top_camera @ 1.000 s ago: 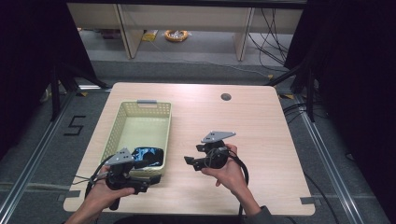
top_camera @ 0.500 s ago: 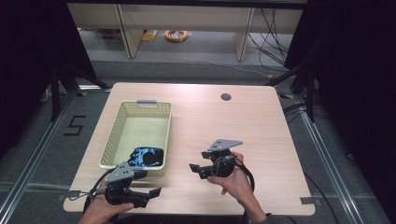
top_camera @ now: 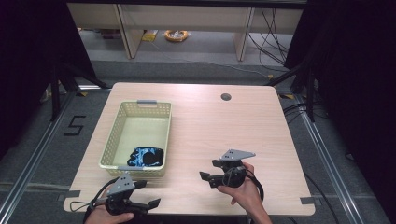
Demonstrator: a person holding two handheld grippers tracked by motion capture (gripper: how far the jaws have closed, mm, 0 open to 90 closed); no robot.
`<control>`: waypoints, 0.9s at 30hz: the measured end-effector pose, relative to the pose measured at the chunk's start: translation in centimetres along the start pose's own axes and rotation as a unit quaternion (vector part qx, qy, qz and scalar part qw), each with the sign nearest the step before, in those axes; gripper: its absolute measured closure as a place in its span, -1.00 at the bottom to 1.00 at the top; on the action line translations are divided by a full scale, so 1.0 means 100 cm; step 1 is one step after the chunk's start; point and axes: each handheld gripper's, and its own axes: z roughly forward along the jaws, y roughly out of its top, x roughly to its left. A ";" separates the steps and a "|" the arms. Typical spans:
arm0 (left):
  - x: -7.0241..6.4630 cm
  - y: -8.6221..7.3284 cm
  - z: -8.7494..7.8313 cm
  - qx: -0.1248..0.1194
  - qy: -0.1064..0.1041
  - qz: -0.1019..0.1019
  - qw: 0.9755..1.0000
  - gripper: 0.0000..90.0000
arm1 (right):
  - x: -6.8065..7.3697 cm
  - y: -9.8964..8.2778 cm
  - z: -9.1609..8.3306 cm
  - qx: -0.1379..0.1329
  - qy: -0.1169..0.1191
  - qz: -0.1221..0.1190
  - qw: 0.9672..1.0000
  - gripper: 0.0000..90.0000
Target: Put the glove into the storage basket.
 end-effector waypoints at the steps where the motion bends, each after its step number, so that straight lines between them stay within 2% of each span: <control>1: 0.000 -0.002 0.002 -0.002 0.000 -0.001 1.000 -0.66 | 0.000 -0.001 0.000 0.000 -0.004 0.001 1.000 -0.33; 2: 0.000 -0.004 0.002 0.005 0.006 0.004 1.000 -0.66 | -0.002 -0.004 0.001 -0.001 0.004 -0.007 1.000 -0.35; 3: -0.001 -0.006 0.004 0.009 0.007 -0.005 1.000 -0.66 | -0.001 -0.006 0.000 0.004 0.001 -0.006 1.000 -0.37; 4: -0.001 -0.008 0.005 0.003 0.008 0.006 1.000 -0.66 | 0.001 -0.009 0.001 0.006 -0.001 0.002 1.000 -0.39; 5: 0.001 -0.010 0.005 0.018 0.012 0.019 1.000 -0.66 | -0.001 -0.010 0.000 0.005 -0.007 -0.011 1.000 -0.40; 7: 0.000 -0.012 0.006 0.024 0.008 0.013 1.000 -0.66 | 0.000 -0.014 0.001 0.002 0.001 -0.012 1.000 -0.43; 8: -0.001 -0.014 0.007 0.017 0.011 0.012 1.000 -0.66 | 0.001 -0.016 0.000 0.000 -0.009 -0.010 1.000 -0.43; 9: -0.001 -0.014 0.007 0.026 0.009 0.012 1.000 -0.66 | 0.001 -0.017 0.000 0.005 -0.003 -0.009 1.000 -0.44; 10: -0.001 -0.016 0.008 0.021 0.012 0.009 1.000 -0.66 | 0.004 -0.020 0.000 0.008 -0.001 0.004 1.000 -0.46; 11: 0.000 -0.016 0.007 0.035 0.009 0.013 0.999 -0.66 | 0.002 -0.021 0.001 0.003 0.008 -0.009 1.000 -0.46; 12: 0.000 -0.017 0.008 0.027 0.014 0.013 0.999 -0.66 | 0.003 -0.023 0.001 0.003 0.008 -0.005 1.000 -0.46; 13: 0.001 -0.017 0.007 0.034 0.014 0.014 0.999 -0.66 | 0.003 -0.025 0.001 0.002 0.007 -0.006 1.000 -0.46; 14: 0.001 -0.017 0.006 0.035 0.014 0.011 0.999 -0.66 | 0.004 -0.027 0.000 0.001 -0.002 -0.006 1.000 -0.46; 15: 0.001 -0.018 0.006 0.030 0.016 0.002 0.999 -0.66 | 0.004 -0.029 -0.001 0.006 0.002 -0.007 1.000 -0.46; 17: 0.001 -0.019 0.007 0.025 0.022 0.007 0.999 -0.66 | 0.006 -0.033 -0.001 0.012 0.004 -0.010 1.000 -0.47; 18: 0.002 -0.019 0.005 0.034 0.021 0.008 0.999 -0.66 | 0.007 -0.035 -0.002 0.008 -0.007 -0.010 1.000 -0.47; 19: 0.002 -0.020 0.006 0.033 0.026 0.010 0.999 -0.66 | 0.007 -0.037 -0.002 0.012 0.005 -0.012 1.000 -0.47; 20: 0.002 -0.021 0.005 0.038 0.020 0.006 0.999 -0.66 | 0.009 -0.039 -0.003 0.019 -0.006 -0.011 1.000 -0.47; 21: 0.002 -0.021 0.005 0.038 0.020 0.005 0.999 -0.66 | 0.009 -0.041 -0.003 0.019 0.002 -0.016 1.000 -0.48; 23: 0.001 -0.022 0.007 0.030 0.025 0.007 0.999 -0.66 | 0.012 -0.045 -0.004 0.025 -0.013 -0.020 0.999 -0.48; 24: 0.000 -0.023 0.006 0.038 0.023 -0.002 0.999 -0.66 | 0.012 -0.046 -0.005 0.031 -0.010 -0.027 0.999 -0.49; 25: 0.001 -0.023 0.006 0.043 0.027 0.003 0.999 -0.66 | 0.011 -0.049 -0.006 0.030 -0.010 -0.035 0.999 -0.49; 26: 0.000 -0.023 0.007 0.039 0.028 0.005 0.999 -0.66 | 0.013 -0.051 -0.007 0.031 -0.017 -0.028 0.999 -0.49; 27: 0.001 -0.023 0.006 0.043 0.028 0.014 0.999 -0.66 | 0.013 -0.052 -0.008 0.029 -0.017 -0.032 0.999 -0.49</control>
